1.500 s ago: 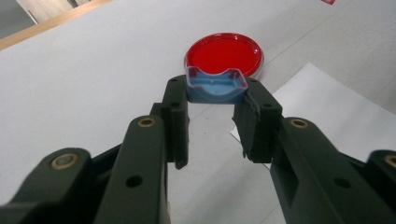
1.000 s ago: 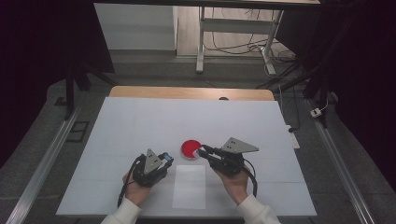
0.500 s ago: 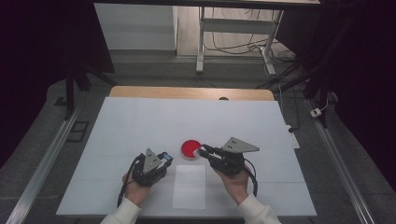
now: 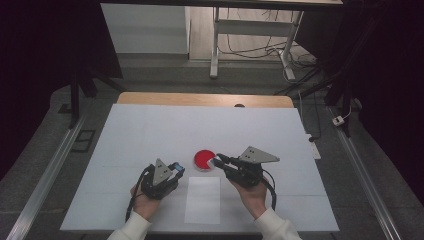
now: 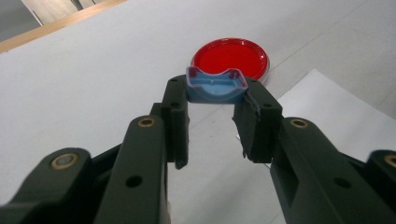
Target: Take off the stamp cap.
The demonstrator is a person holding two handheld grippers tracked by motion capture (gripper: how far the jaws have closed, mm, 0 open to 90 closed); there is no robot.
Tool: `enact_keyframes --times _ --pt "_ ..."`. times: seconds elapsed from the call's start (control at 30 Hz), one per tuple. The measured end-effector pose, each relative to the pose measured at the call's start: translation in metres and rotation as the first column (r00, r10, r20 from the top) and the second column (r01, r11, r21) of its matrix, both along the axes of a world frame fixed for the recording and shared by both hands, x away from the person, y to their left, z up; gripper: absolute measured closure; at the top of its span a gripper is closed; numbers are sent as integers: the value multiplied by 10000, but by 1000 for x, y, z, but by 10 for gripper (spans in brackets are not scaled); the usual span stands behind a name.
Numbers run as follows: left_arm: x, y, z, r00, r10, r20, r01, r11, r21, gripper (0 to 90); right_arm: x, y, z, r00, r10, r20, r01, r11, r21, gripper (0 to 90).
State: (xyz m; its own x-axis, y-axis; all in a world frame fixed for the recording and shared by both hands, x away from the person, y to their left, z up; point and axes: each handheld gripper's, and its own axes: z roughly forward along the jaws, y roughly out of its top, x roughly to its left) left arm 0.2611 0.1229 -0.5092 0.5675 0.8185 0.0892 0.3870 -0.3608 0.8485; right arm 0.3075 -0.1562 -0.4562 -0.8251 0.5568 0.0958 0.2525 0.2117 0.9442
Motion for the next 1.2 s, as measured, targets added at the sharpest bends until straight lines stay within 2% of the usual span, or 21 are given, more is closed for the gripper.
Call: enact_keyframes --times 0.33,0.6,0.93,1.2 --pt "0 0 0 10000 20 -12 -20 10000 -84 659 -1 5 6 9997 224 35 -224 9996 182 751" --pt "0 0 1 10000 -18 -2 18 10000 -88 659 4 9 9 9997 197 110 -199 9997 127 751" --pt "0 -2 0 10000 -54 -47 54 9999 -84 659 25 19 1 10000 -11 -43 10 9992 -388 751" --pt "-1 -2 1 10000 -57 -63 57 9999 -95 659 42 22 -6 9994 -239 -264 225 9983 -534 751"
